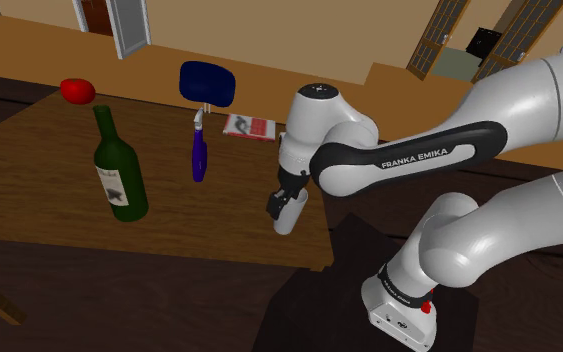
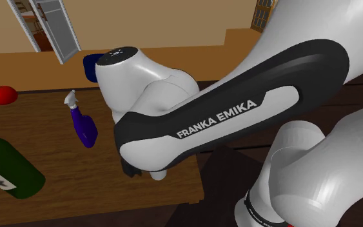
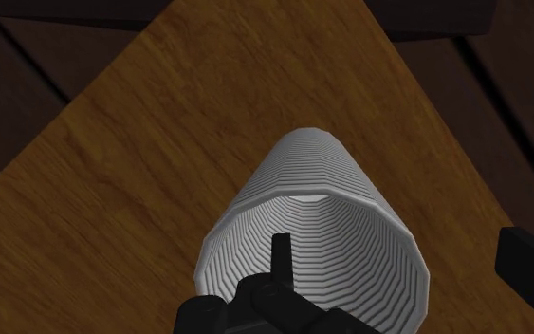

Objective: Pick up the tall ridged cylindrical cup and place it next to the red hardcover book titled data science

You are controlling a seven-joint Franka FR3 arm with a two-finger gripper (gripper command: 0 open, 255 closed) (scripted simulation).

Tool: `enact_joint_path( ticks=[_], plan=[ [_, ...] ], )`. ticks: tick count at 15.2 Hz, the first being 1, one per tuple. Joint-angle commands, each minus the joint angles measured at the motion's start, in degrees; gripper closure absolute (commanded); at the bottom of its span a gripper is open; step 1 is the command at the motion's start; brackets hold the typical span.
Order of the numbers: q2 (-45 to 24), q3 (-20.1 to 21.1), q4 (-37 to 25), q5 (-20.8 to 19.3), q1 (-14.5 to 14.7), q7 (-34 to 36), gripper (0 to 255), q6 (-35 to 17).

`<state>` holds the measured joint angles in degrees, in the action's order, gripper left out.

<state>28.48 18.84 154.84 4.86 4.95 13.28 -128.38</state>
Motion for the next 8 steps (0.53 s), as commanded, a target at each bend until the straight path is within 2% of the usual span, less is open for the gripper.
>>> enact_joint_path(
  ticks=[1,6,7,8],
  plan=[
    [-0.3,0.1,0.2,0.0,0.0,0.1,0,-0.5],
    [-0.4,0.1,0.2,0.0,0.0,0.1,0,-0.6],
    [-0.4,0.1,0.2,0.0,0.0,0.1,255,-0.6],
    [-0.4,0.1,0.2,0.0,0.0,0.1,255,-0.6]
  ],
)
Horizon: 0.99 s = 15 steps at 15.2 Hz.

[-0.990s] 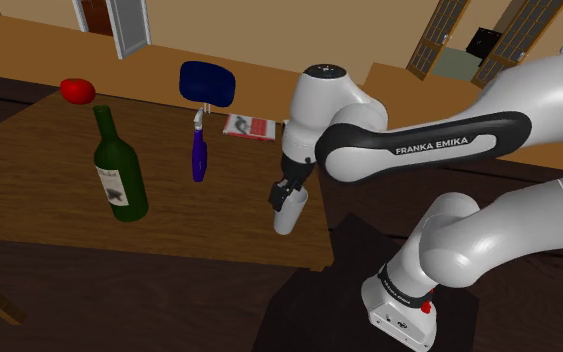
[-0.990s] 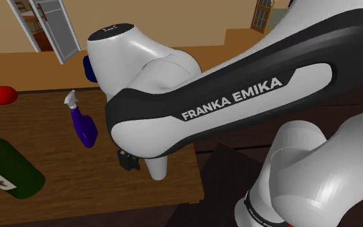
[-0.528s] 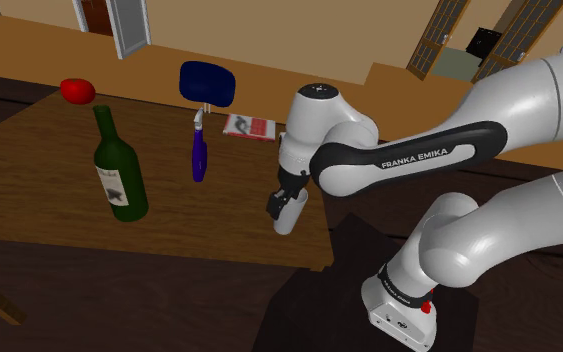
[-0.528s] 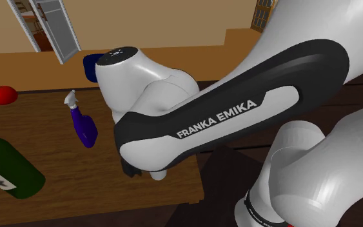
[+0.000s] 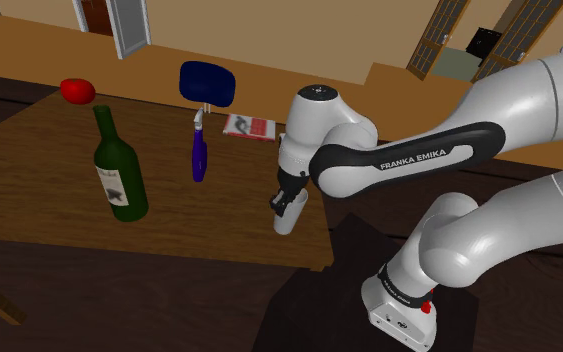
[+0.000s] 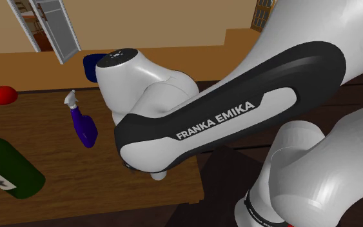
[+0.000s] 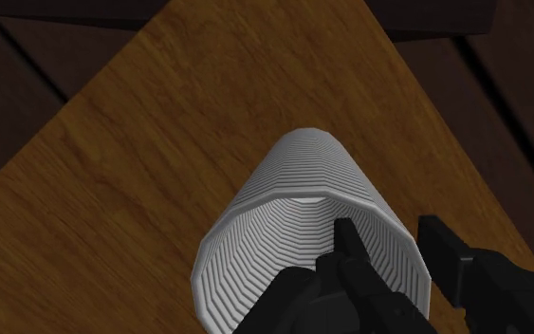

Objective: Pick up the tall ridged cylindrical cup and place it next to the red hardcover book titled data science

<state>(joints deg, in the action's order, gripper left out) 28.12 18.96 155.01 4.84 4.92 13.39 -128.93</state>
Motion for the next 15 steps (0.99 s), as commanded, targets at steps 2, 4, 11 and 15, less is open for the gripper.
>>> enact_joint_path(
  ticks=[2,4,11,15],
  plan=[
    [0.0,0.0,0.0,0.0,0.0,0.0,255,0.0],
    [0.0,0.0,0.0,0.0,0.0,0.0,255,0.0],
    [1.5,-0.5,-1.4,0.1,0.1,-0.4,255,2.8],
    [3.2,-1.1,-3.4,0.1,0.3,-0.8,255,6.5]
  ],
)
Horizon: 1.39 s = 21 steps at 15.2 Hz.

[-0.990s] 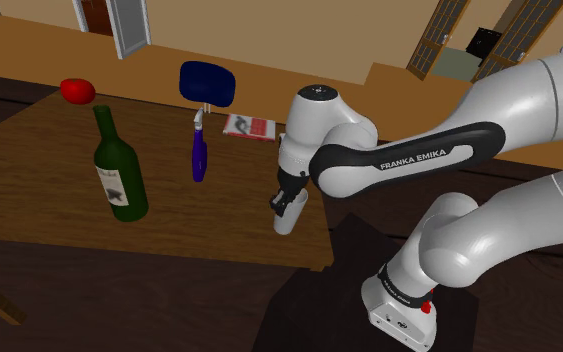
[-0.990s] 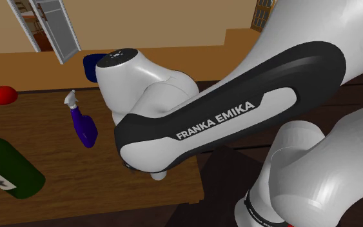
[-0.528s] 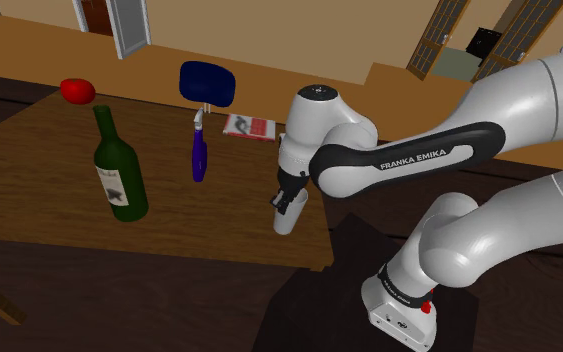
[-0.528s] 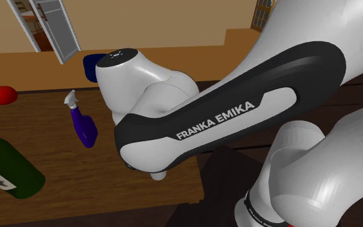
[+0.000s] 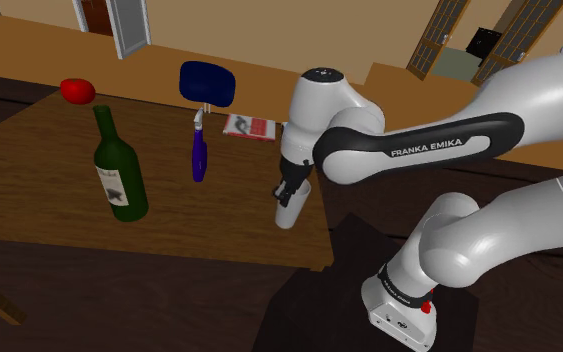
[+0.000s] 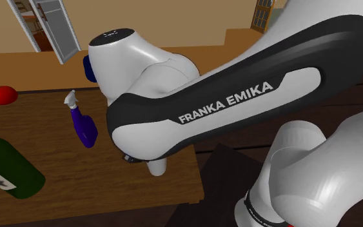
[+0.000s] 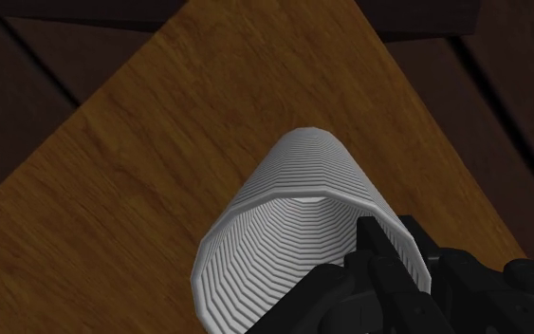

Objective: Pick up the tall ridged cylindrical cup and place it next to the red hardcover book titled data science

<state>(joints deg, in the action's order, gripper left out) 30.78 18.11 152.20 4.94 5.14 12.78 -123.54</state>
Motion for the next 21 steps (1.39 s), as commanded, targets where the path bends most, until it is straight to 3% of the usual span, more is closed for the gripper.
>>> enact_joint_path(
  ticks=[1,21],
  plan=[
    [0.9,-0.3,-1.1,0.0,0.0,-0.2,255,2.0],
    [4.7,-2.6,-14.0,-0.8,-0.2,-1.5,255,18.6]
  ],
)
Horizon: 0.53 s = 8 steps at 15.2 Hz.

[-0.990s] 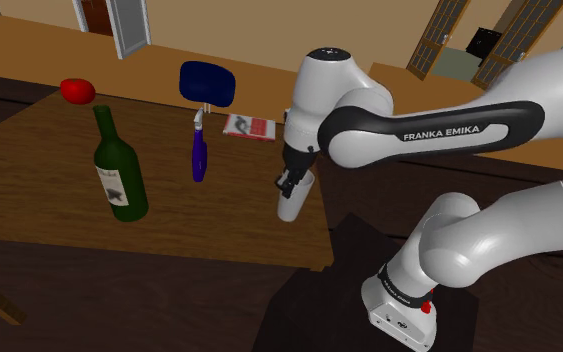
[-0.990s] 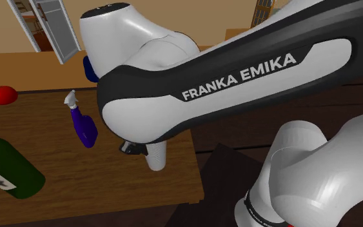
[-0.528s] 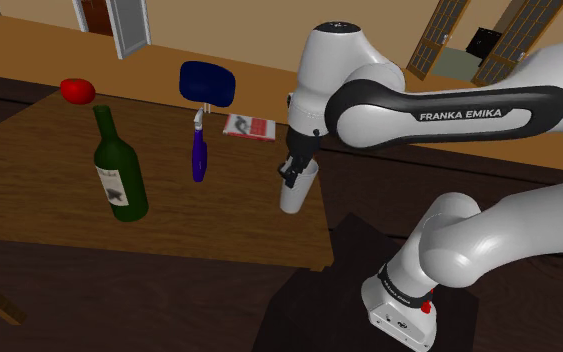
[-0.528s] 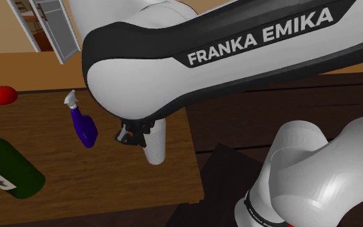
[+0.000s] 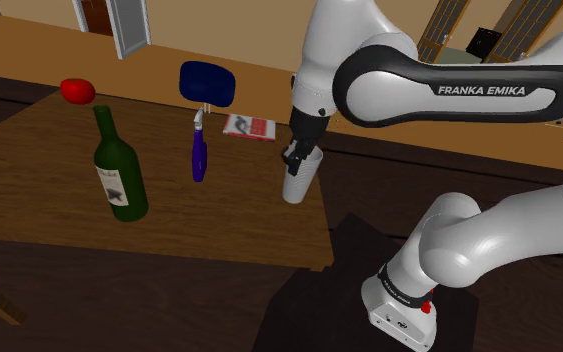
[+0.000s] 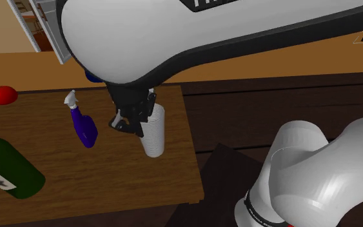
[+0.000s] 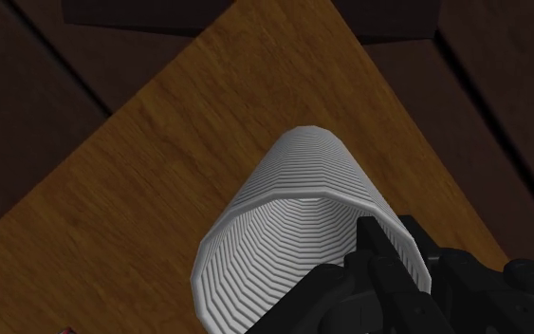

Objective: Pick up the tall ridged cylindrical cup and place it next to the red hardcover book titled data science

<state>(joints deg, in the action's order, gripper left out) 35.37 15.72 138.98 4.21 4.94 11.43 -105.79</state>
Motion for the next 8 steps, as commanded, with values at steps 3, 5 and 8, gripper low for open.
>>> enact_joint_path(
  ticks=[3,5,8],
  plan=[
    [0.2,-0.4,-3.0,-0.3,-0.2,-0.3,255,3.2],
    [0.1,-0.6,-4.6,-0.4,-0.2,-0.3,255,4.7],
    [0.0,-0.8,-7.0,-0.6,-0.4,-0.4,255,7.0]
  ],
)
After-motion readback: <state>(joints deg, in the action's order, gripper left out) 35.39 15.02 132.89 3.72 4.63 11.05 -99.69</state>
